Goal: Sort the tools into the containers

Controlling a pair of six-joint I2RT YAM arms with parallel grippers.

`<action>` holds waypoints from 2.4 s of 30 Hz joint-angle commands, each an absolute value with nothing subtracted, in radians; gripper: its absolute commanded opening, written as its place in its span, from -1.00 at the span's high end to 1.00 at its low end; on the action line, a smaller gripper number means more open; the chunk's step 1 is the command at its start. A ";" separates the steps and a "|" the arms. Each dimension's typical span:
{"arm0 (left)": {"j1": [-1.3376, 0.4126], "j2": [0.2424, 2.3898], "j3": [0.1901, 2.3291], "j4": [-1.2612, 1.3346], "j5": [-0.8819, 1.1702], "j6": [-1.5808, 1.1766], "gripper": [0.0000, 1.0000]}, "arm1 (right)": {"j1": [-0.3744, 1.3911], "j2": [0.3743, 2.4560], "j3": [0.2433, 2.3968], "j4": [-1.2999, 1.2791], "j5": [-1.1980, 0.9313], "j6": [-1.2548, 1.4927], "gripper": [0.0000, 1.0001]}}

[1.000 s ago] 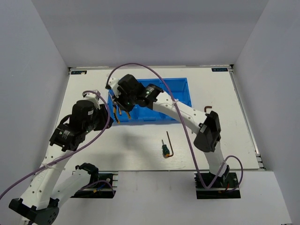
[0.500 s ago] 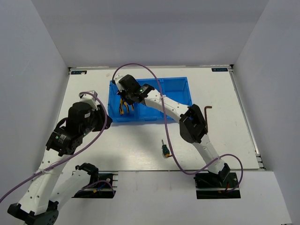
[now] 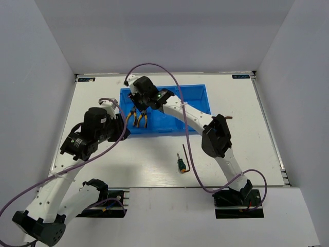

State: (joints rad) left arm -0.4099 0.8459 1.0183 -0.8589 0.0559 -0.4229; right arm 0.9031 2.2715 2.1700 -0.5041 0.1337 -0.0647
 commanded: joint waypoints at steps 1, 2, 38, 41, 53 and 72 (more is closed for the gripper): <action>-0.411 0.873 1.008 -0.770 0.169 -0.370 0.28 | 0.881 2.116 2.155 -0.523 0.109 -0.023 0.61; -0.411 0.873 1.008 -0.756 0.204 -0.356 0.48 | 0.871 2.055 2.131 -0.535 0.112 -0.025 0.83; -1.080 1.699 1.251 -0.655 0.006 -0.833 -0.30 | 0.439 1.170 0.856 -0.692 0.029 0.058 -0.08; -1.106 1.758 1.281 -0.664 -0.035 -0.880 -0.30 | 0.387 1.183 0.868 -0.689 0.011 0.083 -0.08; -1.160 1.899 1.315 -0.784 -0.147 -1.028 -0.32 | 0.298 1.175 0.851 -0.681 -0.094 0.115 -0.08; -1.172 1.778 1.462 -0.879 -0.325 -0.936 1.00 | 0.244 1.183 0.862 -0.673 -0.135 0.117 0.22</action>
